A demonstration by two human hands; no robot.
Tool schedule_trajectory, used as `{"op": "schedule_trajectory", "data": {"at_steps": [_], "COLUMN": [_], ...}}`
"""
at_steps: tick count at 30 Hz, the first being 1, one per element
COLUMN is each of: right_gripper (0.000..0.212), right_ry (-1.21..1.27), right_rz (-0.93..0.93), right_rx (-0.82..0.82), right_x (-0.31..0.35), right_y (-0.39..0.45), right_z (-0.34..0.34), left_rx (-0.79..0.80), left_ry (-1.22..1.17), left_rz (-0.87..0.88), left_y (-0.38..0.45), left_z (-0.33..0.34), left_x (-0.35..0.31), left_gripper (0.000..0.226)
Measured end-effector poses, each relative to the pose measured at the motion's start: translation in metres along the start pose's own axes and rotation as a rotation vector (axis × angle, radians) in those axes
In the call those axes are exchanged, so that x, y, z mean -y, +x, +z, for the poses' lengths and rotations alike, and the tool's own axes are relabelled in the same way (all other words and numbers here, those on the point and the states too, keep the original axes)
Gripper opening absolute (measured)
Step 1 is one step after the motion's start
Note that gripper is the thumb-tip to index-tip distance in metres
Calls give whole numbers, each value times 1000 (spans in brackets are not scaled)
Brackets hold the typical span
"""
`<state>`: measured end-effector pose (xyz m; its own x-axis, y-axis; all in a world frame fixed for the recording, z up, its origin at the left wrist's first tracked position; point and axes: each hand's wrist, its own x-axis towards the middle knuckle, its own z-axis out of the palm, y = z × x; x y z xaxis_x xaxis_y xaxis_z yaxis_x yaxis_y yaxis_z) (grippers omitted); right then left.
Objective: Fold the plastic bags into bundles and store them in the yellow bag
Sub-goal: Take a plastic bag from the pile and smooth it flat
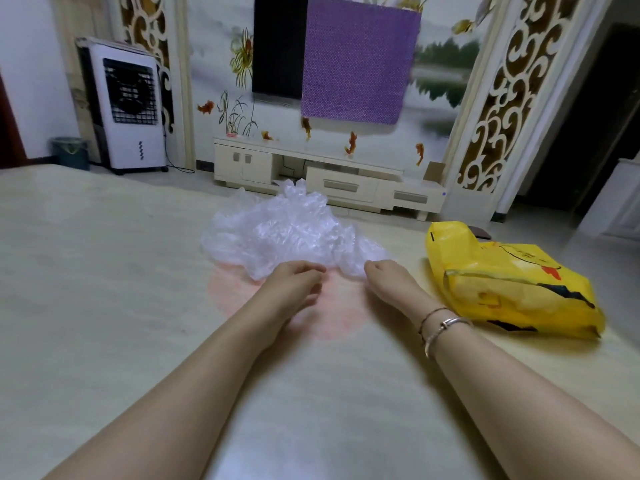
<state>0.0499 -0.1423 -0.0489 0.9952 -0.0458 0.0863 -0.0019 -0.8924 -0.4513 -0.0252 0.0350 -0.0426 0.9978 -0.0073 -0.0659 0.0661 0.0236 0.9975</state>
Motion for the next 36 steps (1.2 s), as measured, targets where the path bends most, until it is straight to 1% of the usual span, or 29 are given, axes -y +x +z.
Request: {"op": "schedule_trajectory", "data": {"at_steps": [2, 4, 7, 11, 12, 14, 17, 20, 21, 23, 24, 25, 26, 27, 28, 30, 32, 33, 34, 36], "right_gripper": [35, 35, 30, 16, 12, 10, 16, 22, 23, 22, 19, 14, 9, 10, 16, 24, 17, 12, 13, 24], "right_ry": [128, 391, 796, 1240, 1319, 1381, 1381, 1320, 1261, 1091, 1000, 916, 839, 771, 706, 598, 528, 512, 504, 482], "right_rz": [-46, -106, -136, -127, -117, -91, -68, -112, -138, -212, -247, -275, -291, -307, -328, -363, -386, -396, -409, -435], "right_rx": [-41, -105, -158, -143, -141, -128, -102, -110, -129, -193, -218, -222, -203, -178, -163, -185, -236, -253, -257, -223], "right_x": [2, 2, -1, -2, -2, -3, -1, -2, -3, -7, -8, -9, -8, -7, -7, -7, -5, -3, 0, 4], "right_y": [-11, -28, -59, -94, -100, -104, -104, -106, -106, -107, -107, -107, -108, -109, -109, -110, -113, -115, -119, -126], "right_z": [-7, -17, -37, -52, -52, -49, -46, -44, -42, -39, -37, -36, -34, -31, -28, -23, -24, -26, -28, -32], "left_rx": [3, 5, 8, 39, 54, 84, 155, 271, 312, 345, 335, 308, 269, 219, 168, 92, 76, 88, 109, 129], "left_ry": [-60, -139, -247, -367, -383, -379, -343, -329, -346, -402, -429, -447, -460, -474, -481, -427, -310, -254, -198, -117], "left_rz": [-30, -53, -58, -65, -70, -72, -44, 38, 56, 81, 90, 99, 107, 115, 127, 180, 236, 248, 257, 274], "left_y": [0, -3, -10, -20, -24, -28, -32, -37, -39, -44, -46, -47, -48, -47, -47, -47, -49, -49, -50, -51], "left_z": [0, 2, 5, 8, 11, 17, 25, 28, 29, 30, 31, 32, 33, 33, 33, 33, 32, 31, 31, 33], "left_x": [-2, -3, -6, -8, -8, -4, 0, -1, -2, -4, -4, -5, -6, -6, -6, -5, -4, -2, 0, 2], "left_gripper": [18, 17, 16, 15, 14, 17, 33, 47, 49, 39, 35, 36, 42, 49, 55, 58, 61, 61, 58, 42]}}
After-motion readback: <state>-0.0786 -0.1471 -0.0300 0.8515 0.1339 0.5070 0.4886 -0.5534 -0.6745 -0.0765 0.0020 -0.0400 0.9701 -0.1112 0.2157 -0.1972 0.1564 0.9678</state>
